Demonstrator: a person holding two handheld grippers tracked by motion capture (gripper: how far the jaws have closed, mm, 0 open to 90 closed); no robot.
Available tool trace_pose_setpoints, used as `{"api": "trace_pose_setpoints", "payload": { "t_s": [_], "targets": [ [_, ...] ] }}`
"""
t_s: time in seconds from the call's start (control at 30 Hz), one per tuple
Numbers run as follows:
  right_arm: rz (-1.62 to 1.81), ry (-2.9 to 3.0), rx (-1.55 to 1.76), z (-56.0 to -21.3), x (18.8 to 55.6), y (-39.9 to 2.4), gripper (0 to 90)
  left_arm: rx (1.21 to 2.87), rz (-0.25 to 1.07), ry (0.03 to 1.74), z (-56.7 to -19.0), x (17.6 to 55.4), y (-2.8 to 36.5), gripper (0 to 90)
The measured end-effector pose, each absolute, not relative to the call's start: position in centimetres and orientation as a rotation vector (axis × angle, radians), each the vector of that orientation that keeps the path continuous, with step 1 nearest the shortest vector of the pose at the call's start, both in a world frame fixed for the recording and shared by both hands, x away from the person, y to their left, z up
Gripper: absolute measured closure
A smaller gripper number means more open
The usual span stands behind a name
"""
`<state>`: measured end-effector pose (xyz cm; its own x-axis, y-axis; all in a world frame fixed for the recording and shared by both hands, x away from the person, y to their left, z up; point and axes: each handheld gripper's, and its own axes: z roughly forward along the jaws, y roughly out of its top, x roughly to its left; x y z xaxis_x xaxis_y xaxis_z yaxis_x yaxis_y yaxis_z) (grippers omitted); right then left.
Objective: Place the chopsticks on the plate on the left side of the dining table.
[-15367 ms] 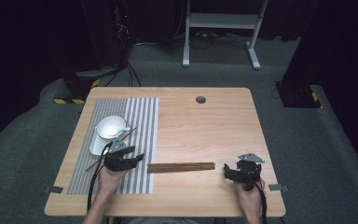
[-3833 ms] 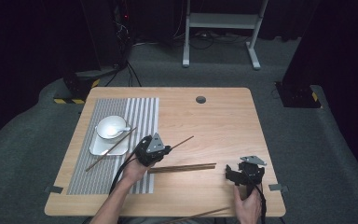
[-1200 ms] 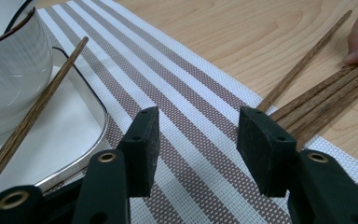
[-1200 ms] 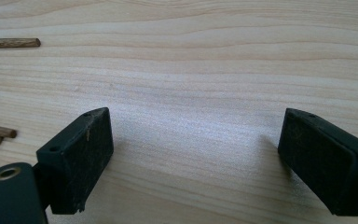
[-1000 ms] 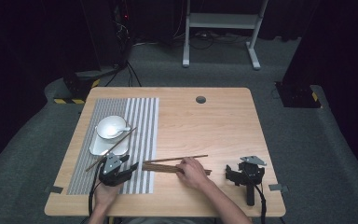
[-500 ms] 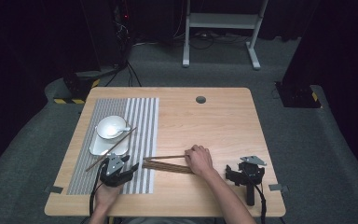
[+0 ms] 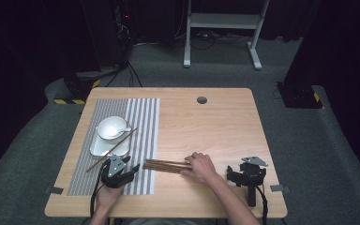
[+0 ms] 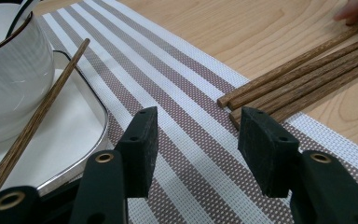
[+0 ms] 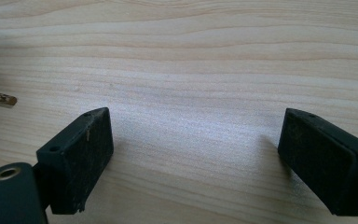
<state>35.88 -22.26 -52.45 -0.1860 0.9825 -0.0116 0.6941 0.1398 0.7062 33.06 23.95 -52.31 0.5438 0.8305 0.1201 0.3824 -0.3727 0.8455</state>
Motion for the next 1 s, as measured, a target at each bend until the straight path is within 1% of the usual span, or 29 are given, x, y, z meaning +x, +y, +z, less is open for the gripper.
{"api": "trace_pose_setpoints", "payload": {
  "t_s": [0.37, 0.6, 0.8, 1.0],
  "targets": [
    [0.792, 1.944, 1.602, -52.4, 35.9, -22.3, 10.0, 1.970, 0.700, 0.981, -52.3, 33.1, 24.0, 47.9],
    [0.792, 1.944, 1.603, -52.4, 35.9, -22.3, 10.0, 1.930, 0.640, 1.035, -52.2, 33.8, 24.3, 45.9],
    [0.792, 1.944, 1.603, -52.4, 35.9, -22.3, 9.9, 1.990, 0.665, 1.011, -52.3, 34.5, 22.9, 44.9],
    [0.792, 1.944, 1.603, -52.4, 35.9, -22.3, 9.9, 2.002, 0.682, 1.058, -52.4, 34.9, 22.7, 42.2]
  ]
}}
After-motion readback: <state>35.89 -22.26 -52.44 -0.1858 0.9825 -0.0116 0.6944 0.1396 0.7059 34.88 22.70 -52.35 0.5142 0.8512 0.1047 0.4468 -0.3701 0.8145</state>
